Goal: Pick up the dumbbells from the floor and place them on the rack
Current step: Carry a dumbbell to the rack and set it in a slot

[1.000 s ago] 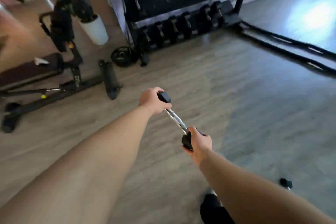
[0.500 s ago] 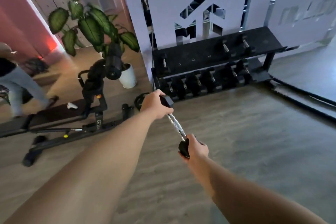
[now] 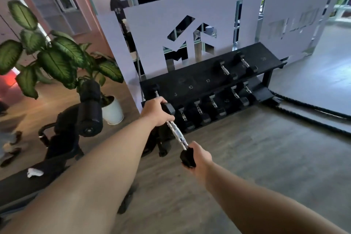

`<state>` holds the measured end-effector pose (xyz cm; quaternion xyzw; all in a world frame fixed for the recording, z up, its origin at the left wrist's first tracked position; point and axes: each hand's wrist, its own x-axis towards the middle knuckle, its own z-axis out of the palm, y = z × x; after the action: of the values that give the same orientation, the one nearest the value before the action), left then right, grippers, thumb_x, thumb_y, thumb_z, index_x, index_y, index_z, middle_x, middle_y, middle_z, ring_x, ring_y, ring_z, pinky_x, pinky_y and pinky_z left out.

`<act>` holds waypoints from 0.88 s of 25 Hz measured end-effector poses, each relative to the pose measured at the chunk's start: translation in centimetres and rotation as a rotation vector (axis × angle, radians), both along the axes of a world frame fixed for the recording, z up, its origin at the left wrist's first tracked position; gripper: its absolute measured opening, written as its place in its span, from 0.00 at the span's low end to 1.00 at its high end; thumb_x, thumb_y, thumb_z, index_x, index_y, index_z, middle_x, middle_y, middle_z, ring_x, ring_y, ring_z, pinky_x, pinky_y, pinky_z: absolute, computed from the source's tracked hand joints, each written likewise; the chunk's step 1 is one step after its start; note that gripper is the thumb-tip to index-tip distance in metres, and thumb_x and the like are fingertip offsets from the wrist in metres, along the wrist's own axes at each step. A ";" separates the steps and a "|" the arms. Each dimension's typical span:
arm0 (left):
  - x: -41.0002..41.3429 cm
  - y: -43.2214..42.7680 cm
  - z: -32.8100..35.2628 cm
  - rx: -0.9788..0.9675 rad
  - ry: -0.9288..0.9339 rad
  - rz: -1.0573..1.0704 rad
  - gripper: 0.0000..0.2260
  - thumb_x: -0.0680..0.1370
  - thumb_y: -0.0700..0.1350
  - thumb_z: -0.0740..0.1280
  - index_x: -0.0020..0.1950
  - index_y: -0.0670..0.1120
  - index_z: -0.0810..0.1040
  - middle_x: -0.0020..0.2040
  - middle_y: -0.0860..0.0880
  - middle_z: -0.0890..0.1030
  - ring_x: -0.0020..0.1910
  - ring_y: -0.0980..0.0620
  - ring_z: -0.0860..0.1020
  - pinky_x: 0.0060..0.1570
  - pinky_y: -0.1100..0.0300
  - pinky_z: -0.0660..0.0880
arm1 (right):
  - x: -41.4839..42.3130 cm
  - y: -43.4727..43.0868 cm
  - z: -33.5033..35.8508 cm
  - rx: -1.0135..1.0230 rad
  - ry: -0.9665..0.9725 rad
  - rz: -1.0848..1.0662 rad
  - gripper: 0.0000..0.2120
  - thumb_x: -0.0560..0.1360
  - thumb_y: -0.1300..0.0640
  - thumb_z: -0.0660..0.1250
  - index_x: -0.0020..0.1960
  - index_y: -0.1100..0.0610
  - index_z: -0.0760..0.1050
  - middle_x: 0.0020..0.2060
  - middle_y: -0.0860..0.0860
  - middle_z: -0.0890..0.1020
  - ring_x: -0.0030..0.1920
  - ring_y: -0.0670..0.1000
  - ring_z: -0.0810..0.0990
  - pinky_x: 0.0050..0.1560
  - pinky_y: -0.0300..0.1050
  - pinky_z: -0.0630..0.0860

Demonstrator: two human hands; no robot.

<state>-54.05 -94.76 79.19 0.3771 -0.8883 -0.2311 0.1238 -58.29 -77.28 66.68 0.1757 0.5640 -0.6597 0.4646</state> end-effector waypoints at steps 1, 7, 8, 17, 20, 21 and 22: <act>-1.4 -2.3 0.3 0.003 0.000 -0.016 0.29 0.63 0.51 0.83 0.60 0.54 0.78 0.50 0.53 0.75 0.41 0.58 0.74 0.32 0.66 0.68 | -1.3 -2.2 0.2 0.009 0.016 -0.010 0.14 0.70 0.57 0.74 0.52 0.64 0.80 0.51 0.64 0.82 0.48 0.62 0.85 0.33 0.54 0.84; -10.8 -14.1 -0.1 0.035 0.016 -0.124 0.25 0.63 0.49 0.84 0.56 0.54 0.77 0.47 0.56 0.76 0.42 0.59 0.75 0.33 0.69 0.67 | -9.8 -13.0 -0.6 0.102 0.065 -0.056 0.13 0.64 0.55 0.80 0.43 0.61 0.82 0.43 0.62 0.84 0.39 0.61 0.86 0.29 0.51 0.82; -12.5 -15.7 -0.8 0.033 0.009 -0.133 0.26 0.64 0.49 0.84 0.57 0.53 0.78 0.49 0.55 0.77 0.44 0.56 0.76 0.35 0.69 0.68 | -11.4 -14.5 -1.2 0.116 0.075 -0.052 0.13 0.63 0.55 0.80 0.42 0.61 0.82 0.41 0.61 0.85 0.37 0.60 0.86 0.28 0.50 0.82; -28.5 -30.1 -4.8 0.004 -0.070 -0.072 0.27 0.64 0.48 0.84 0.60 0.51 0.78 0.57 0.48 0.75 0.54 0.47 0.76 0.48 0.57 0.73 | -29.3 -29.4 -5.8 0.250 0.136 0.109 0.13 0.63 0.53 0.83 0.35 0.59 0.82 0.32 0.56 0.83 0.33 0.56 0.83 0.38 0.51 0.84; -32.8 -34.4 -5.0 -0.037 -0.047 -0.076 0.30 0.63 0.47 0.85 0.63 0.48 0.80 0.56 0.48 0.78 0.54 0.47 0.77 0.49 0.56 0.72 | -33.9 -34.3 -6.3 0.210 0.142 0.153 0.10 0.65 0.55 0.82 0.35 0.58 0.83 0.27 0.52 0.83 0.32 0.53 0.83 0.29 0.44 0.81; -34.2 -36.0 -5.4 -0.039 -0.046 -0.075 0.30 0.63 0.47 0.85 0.63 0.48 0.80 0.56 0.48 0.78 0.53 0.47 0.77 0.50 0.56 0.73 | -35.3 -35.9 -6.7 0.213 0.133 0.157 0.09 0.66 0.55 0.82 0.38 0.58 0.84 0.29 0.52 0.84 0.34 0.53 0.84 0.30 0.44 0.81; -35.5 -37.4 -5.8 -0.042 -0.050 -0.078 0.30 0.64 0.47 0.85 0.64 0.48 0.81 0.56 0.48 0.79 0.53 0.47 0.78 0.50 0.55 0.75 | -36.5 -37.4 -7.3 0.220 0.126 0.169 0.09 0.66 0.55 0.82 0.41 0.58 0.85 0.33 0.54 0.85 0.37 0.54 0.84 0.31 0.45 0.81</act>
<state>-89.57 -132.15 73.37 0.3451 -0.9098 -0.2076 0.1001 -94.79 -114.66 59.36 0.1358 0.6736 -0.5622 0.4601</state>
